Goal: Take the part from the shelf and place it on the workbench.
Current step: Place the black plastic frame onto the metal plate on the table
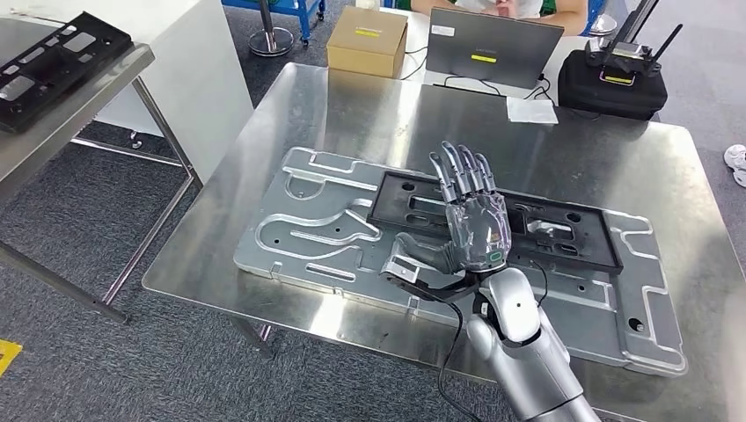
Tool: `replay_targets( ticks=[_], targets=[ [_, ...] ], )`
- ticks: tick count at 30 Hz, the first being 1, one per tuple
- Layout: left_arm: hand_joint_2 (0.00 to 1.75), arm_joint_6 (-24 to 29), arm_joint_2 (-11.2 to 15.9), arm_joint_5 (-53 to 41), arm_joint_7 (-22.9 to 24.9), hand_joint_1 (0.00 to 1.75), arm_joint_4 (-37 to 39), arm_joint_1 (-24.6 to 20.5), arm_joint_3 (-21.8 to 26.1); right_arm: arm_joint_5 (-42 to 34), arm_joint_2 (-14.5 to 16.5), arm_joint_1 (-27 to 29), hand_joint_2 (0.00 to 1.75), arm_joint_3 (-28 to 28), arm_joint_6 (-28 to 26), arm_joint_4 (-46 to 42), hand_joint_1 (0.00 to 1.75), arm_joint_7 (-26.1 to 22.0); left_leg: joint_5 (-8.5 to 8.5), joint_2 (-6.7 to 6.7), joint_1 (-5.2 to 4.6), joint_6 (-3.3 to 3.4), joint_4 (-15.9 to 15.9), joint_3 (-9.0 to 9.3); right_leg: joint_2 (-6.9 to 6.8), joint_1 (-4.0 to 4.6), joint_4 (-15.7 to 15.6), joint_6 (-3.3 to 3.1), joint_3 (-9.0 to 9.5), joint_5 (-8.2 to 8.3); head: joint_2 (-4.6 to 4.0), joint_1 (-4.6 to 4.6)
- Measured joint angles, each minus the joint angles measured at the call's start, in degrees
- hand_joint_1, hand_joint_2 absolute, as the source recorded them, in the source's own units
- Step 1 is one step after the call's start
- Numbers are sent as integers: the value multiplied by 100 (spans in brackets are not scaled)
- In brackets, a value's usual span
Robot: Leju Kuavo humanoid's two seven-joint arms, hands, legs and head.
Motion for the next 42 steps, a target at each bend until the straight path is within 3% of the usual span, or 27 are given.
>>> replay_targets(
  ticks=[1, 2, 3, 5, 7, 8, 10, 12, 14, 16, 17, 18, 20, 22, 23, 24, 26, 27, 29, 31, 32, 33, 34, 36, 38, 40, 42],
  targets=[
    [0, -6, -3, 10, -3, 0, 0, 1, 7, -100, 31, 73, 0, -21, -39, -106, 0, -20, 39, 1, -8, 3, 6, -58, 0, 0, 290, 5, -64, -127, 0, 1],
    [0, -10, -5, 19, -3, 0, 0, 2, 13, -208, 63, 144, 0, -44, -88, -202, 0, -45, 78, 1, -15, 1, 15, -118, -1, 2, 393, 4, -34, -133, 0, 0],
    [0, -13, -7, 29, -3, 0, 0, 3, 18, -320, 107, 205, 0, -66, -152, -297, 0, -72, 114, 1, -19, -5, 29, -178, -1, 4, 278, -4, 103, -36, 0, 0],
    [0, -14, -12, 52, -3, 0, 0, 3, 37, -521, 221, 290, 0, -103, -306, -497, 0, -128, 180, 1, -24, -38, 74, -290, -3, 14, -466, -45, 643, 227, 0, -1],
    [0, -14, -20, 85, 2, 0, 0, -1, 62, -712, 358, 373, 0, -110, -456, -704, 0, -210, 243, 2, -35, -91, 110, -351, -1, 44, -1115, -90, 1061, 337, 0, -4],
    [0, -13, -22, 101, 7, 0, 0, -2, 77, -814, 423, 437, 0, -111, -532, -807, 0, -266, 279, 2, -36, -123, 115, -361, 3, 59, -1252, -110, 1133, 335, 0, 0],
    [0, -9, -25, 139, 21, 0, 0, 5, 105, -1036, 551, 613, 0, -107, -665, -1021, 0, -410, 355, -5, -32, -196, 86, -366, 3, 65, -1289, -171, 1092, 413, 0, 14],
    [0, -1, -27, 171, 33, 0, 1, 19, 127, -1256, 678, 817, 0, -95, -734, -1241, 0, -588, 178, -17, -19, -266, 195, -441, -13, 42, -1323, -261, 1006, 526, 0, 12],
    [0, 5, -35, 209, 43, 0, 2, 30, 146, -1509, 803, 1060, 0, -86, -763, -1482, 0, -836, -375, -23, 6, -326, 710, -603, -26, 27, -1336, -318, 868, 656, 0, -4],
    [0, 8, -46, 245, 49, 0, 2, 32, 163, -1698, 924, 1357, 87, -92, -773, -1729, 0, -1172, -820, -22, 30, -375, 1442, -731, -32, 32, -1317, -322, 704, 774, 0, -11],
    [0, 11, -51, 266, 49, 0, 2, 32, 178, -1710, 989, 1522, 131, -105, -775, -1856, 0, -1371, -849, -22, 37, -390, 1665, -708, -36, 34, -1299, -316, 617, 828, 0, -11],
    [0, 15, -55, 284, 49, 0, 2, 32, 196, -1678, 1061, 1691, 175, -125, -777, -1978, 0, -1562, -765, -22, 41, -395, 1705, -596, -39, 35, -1276, -307, 528, 876, 0, -11],
    [0, 21, -60, 330, 48, 0, 2, 28, 239, -1614, 1224, 2008, 175, -191, -779, -2223, 0, -1910, -522, -27, 42, -363, 1163, -66, -39, 36, -1228, -280, 378, 964, 0, -12],
    [0, 22, -60, 359, 46, 0, 2, 16, 269, -1631, 1367, 2250, 175, -261, -783, -2426, 0, -2106, -558, -42, 17, -300, 325, 551, -32, 44, -1210, -226, 303, 1049, 0, -9],
    [0, 23, -63, 362, 43, 0, 2, 12, 281, -1641, 1426, 2337, 175, -288, -785, -2510, 0, -2153, -616, -50, -2, -267, 48, 727, -30, 42, -1219, -190, 300, 1095, 0, -14],
    [0, 24, -67, 367, 42, 0, 2, 10, 291, -1660, 1471, 2407, 175, -304, -788, -2570, 0, -2180, -641, -54, -25, -235, -75, 783, -29, 38, -1240, -151, 305, 1144, 0, -26],
    [0, 28, -86, 404, 42, 0, 2, 9, 319, -1810, 1548, 2582, 175, -363, -790, -2676, 0, -2300, -520, -38, -27, -153, -140, 720, -16, 27, -1269, -74, 291, 1200, 0, -49],
    [0, 33, -97, 433, 45, 0, 2, 5, 338, -1926, 1584, 2701, 175, -407, -790, -2722, 0, -2394, -443, -25, -17, -102, -167, 666, -8, 26, -1213, -47, 251, 1097, 0, -48],
    [0, 60, -122, 502, 50, 0, 2, 2, 392, -2186, 1682, 2966, 175, -565, -791, -2817, 0, -2641, -279, 5, 2, -29, -207, 518, 3, 16, -780, -14, 105, 567, 0, -35],
    [0, 91, -139, 573, 53, 0, 2, 15, 448, -2431, 1772, 3214, 175, -760, -792, -2873, 0, -2786, -138, 14, -11, -5, -199, 333, 1, 13, -63, 8, -34, 44, 0, -27],
    [0, 100, -151, 600, 52, 0, 2, 21, 477, -2538, 1797, 3329, 175, -849, -792, -2882, 0, -2798, -73, 21, -18, -7, -186, 234, 1, 13, 199, 15, -34, -23, 0, -27],
    [0, 104, -162, 620, 52, 0, 2, 24, 504, -2614, 1815, 3431, 175, -916, -792, -2887, 0, -2799, -12, 25, -23, -13, -167, 135, 1, 14, 291, 14, 49, 49, 0, -27],
    [0, 106, -174, 630, 52, 0, 2, 27, 528, -2657, 1832, 3512, 175, -967, -792, -2893, 0, -2802, 42, 29, -26, -24, -139, 38, 0, 15, 175, 6, 233, 209, 0, -27],
    [0, 106, -198, 642, 52, 0, 2, 24, 561, -2700, 1867, 3599, 175, -1036, -792, -2915, 0, -2803, 134, 32, -34, -58, -64, -134, 0, 25, -550, -31, 839, 416, 0, -28],
    [0, 107, -217, 662, 50, 0, 2, 20, 582, -2839, 1896, 3653, 175, -1077, -792, -2938, 0, -2757, 221, 30, -43, -112, -8, -225, -1, 50, -1291, -81, 1334, 324, 0, -32],
    [0, 116, -230, 716, 48, 0, 2, 26, 621, -3285, 1902, 3772, 175, -1106, -792, -2941, 0, -2702, 328, 27, -40, -179, -16, -246, -5, 72, -1529, -142, 1429, 280, 1, -19],
    [0, 132, -237, 773, 43, 0, 2, 42, 677, -3885, 1892, 3967, 87, -1126, -790, -2924, 0, -2712, 275, 13, -22, -243, 24, -288, -32, 57, -1537, -226, 1340, 395, 1, -2]
  ],
)
